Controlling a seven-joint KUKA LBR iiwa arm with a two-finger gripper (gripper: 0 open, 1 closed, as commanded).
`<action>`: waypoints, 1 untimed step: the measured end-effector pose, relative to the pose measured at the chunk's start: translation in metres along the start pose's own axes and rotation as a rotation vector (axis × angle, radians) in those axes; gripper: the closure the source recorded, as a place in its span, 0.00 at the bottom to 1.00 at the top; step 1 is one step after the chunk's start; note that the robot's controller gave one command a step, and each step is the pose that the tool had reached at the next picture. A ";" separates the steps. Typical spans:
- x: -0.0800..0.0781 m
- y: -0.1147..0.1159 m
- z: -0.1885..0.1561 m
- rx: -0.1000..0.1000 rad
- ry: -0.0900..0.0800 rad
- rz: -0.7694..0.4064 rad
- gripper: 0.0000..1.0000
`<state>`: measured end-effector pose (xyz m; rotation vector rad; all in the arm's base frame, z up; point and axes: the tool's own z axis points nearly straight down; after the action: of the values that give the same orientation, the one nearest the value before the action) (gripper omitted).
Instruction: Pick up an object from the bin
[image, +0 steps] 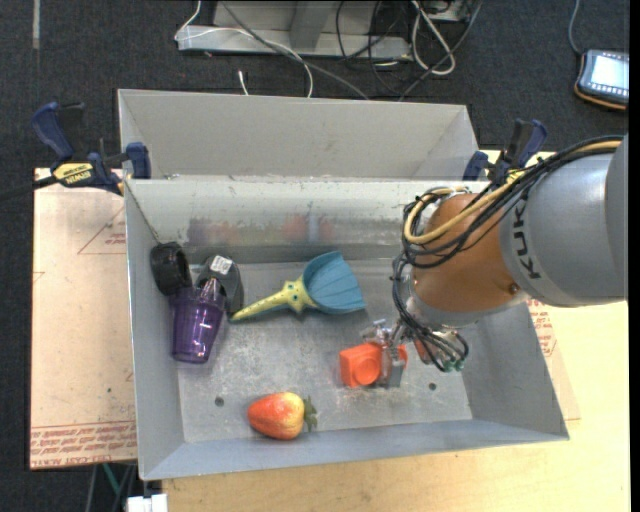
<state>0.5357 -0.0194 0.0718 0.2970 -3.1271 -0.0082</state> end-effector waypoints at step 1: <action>0.001 0.001 -0.013 -0.002 0.005 -0.001 1.00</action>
Offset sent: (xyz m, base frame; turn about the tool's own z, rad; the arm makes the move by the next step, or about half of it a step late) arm -0.0010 0.0003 0.0102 -0.0006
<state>0.5343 -0.0187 0.0853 0.2980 -3.1223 -0.0099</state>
